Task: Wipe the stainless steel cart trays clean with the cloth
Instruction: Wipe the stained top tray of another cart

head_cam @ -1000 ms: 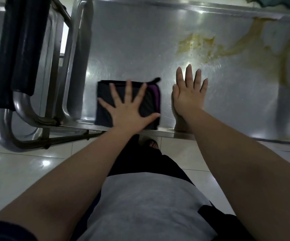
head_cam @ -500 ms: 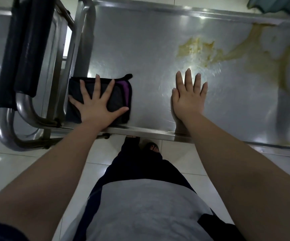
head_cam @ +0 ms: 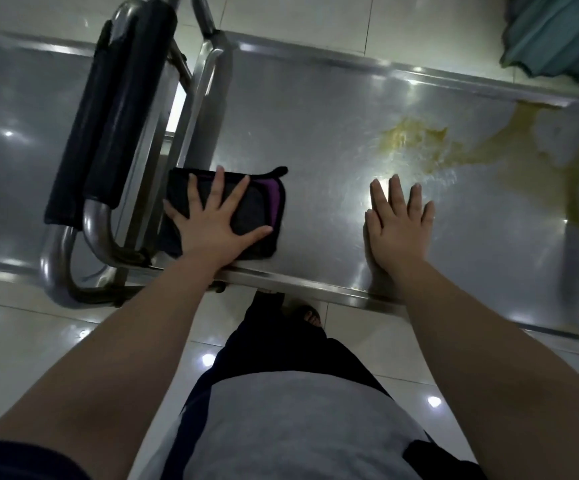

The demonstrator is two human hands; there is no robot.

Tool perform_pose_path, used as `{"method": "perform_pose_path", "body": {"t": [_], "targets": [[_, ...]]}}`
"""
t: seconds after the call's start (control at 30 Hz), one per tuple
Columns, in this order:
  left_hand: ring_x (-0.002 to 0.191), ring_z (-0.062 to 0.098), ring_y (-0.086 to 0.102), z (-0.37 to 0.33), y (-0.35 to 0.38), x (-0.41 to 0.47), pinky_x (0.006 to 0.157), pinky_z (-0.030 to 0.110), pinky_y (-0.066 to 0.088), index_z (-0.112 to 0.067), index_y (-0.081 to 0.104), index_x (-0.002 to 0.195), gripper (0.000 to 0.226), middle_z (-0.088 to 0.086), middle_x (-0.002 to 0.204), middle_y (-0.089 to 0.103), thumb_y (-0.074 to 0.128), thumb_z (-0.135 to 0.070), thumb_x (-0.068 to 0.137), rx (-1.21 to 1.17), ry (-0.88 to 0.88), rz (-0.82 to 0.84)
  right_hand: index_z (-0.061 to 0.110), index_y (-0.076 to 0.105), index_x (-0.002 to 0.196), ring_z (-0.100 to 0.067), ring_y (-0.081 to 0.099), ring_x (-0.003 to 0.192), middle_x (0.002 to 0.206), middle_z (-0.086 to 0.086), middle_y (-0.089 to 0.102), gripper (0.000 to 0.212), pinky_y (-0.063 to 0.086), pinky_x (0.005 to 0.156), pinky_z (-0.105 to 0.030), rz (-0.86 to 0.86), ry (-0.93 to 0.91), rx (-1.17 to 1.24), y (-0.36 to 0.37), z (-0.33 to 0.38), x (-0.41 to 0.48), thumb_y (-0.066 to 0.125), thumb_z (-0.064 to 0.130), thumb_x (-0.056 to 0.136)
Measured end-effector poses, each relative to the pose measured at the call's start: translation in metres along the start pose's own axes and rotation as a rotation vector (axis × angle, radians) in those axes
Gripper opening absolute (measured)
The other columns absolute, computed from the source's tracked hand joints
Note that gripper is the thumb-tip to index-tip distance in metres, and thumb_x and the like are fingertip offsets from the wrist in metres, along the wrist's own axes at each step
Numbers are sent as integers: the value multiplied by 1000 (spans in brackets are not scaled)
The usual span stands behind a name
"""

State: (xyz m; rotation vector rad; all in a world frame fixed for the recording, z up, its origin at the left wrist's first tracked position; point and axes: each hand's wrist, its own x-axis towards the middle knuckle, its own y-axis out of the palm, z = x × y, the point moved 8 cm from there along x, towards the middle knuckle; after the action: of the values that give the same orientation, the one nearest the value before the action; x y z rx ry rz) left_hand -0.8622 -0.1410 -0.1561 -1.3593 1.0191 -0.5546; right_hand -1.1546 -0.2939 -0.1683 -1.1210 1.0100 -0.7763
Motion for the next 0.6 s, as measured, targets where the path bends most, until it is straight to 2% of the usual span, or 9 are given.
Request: {"method": "perform_pose_path", "body": {"t": [0.13,0.23,0.37,0.5,0.6], "targets": [[147,39,-15,-3,4,-11,101,78,-7,-58,-19,144,95,-10,163,-15,8,-101,64,40,8,-3,39,8,155,-35,-7,149,165,4,0,55,-5,117,-59,-10,30,33,-7,8,3,22,43,102],[146,39,-16,-2,9,-16,101,77,-8,-58,-17,145,95,-9,163,-14,8,-101,65,28,-6,-16,35,14,155,-36,-7,149,165,2,3,55,-9,116,-57,-115,-24,62,-26,27,32,28,40,102],[144,38,-23,2,10,-17,101,78,-7,-57,-21,144,96,-10,161,-21,5,-101,63,31,-6,12,40,1,155,-37,-12,148,164,6,-8,56,-7,117,-60,-10,194,7,-16,9,62,17,48,102],[144,39,-24,0,9,-9,99,79,-8,-59,-20,144,98,-14,158,-26,8,-103,61,26,-13,21,40,-1,155,-36,-8,149,165,4,-7,56,-6,117,-58,-35,192,-7,-10,10,60,14,48,101],[145,43,-18,-18,2,14,99,80,-6,-59,-15,145,98,-11,161,-20,13,-103,62,16,13,-5,37,-1,155,-39,-6,149,165,1,-4,56,-4,117,-59,-51,191,-15,-11,12,61,13,47,101]]}}
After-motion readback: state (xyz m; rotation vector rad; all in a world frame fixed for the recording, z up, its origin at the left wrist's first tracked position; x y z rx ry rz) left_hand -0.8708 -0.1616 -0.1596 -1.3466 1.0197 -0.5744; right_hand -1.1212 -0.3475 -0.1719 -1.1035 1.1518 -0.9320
